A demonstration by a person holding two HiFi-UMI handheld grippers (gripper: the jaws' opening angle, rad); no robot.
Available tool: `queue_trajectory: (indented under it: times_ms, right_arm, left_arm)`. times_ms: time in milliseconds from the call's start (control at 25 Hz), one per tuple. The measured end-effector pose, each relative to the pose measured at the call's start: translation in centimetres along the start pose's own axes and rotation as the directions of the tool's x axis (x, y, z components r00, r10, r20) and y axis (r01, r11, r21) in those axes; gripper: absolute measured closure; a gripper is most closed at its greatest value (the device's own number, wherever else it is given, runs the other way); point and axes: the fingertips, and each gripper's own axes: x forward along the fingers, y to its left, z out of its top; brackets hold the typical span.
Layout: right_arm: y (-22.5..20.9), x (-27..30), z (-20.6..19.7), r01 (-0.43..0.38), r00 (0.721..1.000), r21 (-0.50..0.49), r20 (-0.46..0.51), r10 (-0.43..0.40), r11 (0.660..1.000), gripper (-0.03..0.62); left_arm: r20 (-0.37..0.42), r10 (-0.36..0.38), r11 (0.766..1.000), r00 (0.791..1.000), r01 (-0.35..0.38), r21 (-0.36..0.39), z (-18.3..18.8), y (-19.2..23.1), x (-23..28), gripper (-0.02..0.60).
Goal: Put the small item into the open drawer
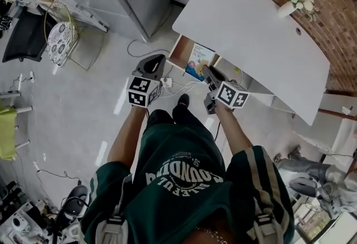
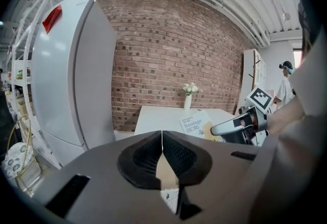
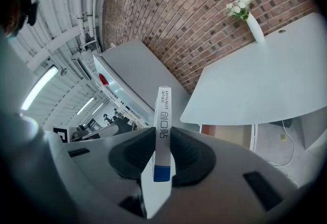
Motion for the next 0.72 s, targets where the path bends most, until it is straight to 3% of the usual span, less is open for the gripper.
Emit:
queue_trajectory:
  times_ms: [720]
  right_arm:
    - [-1.7, 5.0, 0.6, 0.091, 0.995, 0.047, 0.033, -0.093, 0.995, 0.487]
  left_arm:
    - [-0.057, -0.101, 0.995, 0.993, 0.101, -0.006, -1.2, 3.9, 5.3, 0.561]
